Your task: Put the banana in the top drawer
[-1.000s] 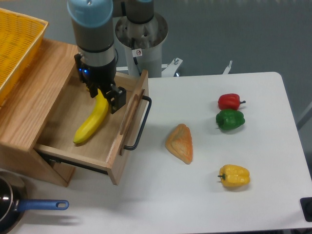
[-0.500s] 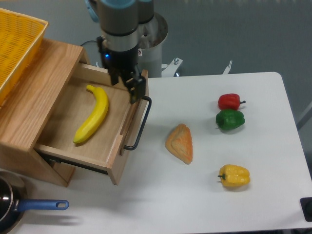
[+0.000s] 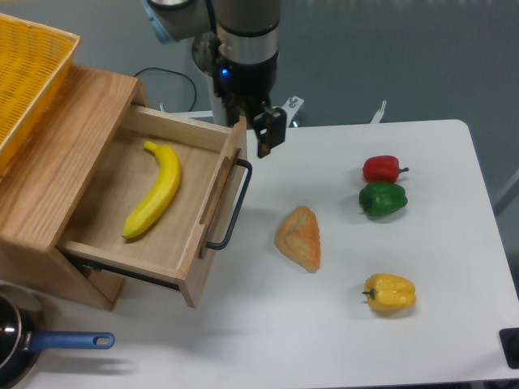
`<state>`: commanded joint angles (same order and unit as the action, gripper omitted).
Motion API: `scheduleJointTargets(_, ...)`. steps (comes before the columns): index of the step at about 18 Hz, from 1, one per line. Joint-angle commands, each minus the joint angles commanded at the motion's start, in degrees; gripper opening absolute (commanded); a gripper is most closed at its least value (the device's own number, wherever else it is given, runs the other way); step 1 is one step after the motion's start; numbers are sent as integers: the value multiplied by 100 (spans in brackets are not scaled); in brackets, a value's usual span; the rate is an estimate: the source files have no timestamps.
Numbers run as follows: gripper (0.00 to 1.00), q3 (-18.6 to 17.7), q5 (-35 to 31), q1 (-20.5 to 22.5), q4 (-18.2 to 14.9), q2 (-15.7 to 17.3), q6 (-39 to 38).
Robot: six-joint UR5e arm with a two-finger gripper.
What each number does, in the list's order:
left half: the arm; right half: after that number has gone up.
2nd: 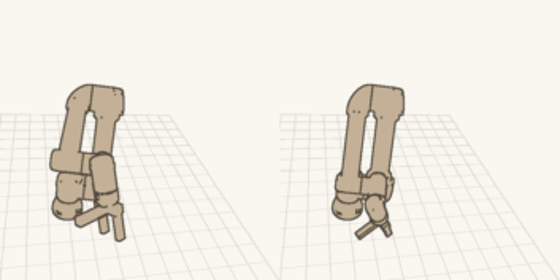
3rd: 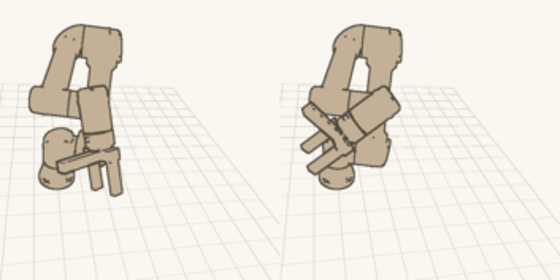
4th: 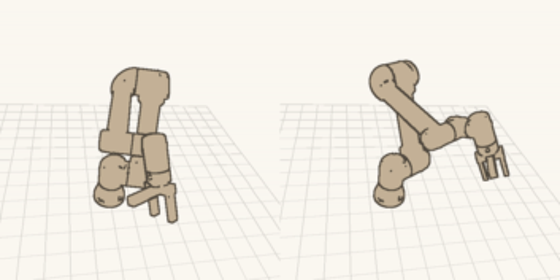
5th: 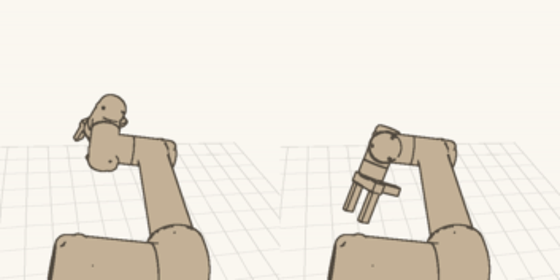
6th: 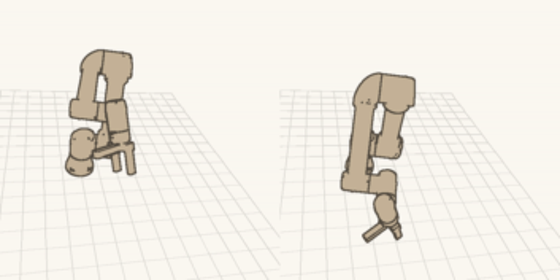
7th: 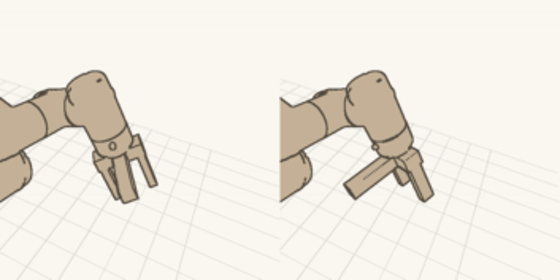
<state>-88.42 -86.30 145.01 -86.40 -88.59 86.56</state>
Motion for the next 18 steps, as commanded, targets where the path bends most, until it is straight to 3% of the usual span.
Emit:
scheduleJointTargets(6, 100, -62, -141, 159, 97, -184, 72)
scheduleJointTargets(14, 100, -62, -414, 141, 658, -825, 63)
scheduleJointTargets(18, 100, -97, -423, 124, 861, -931, 63)
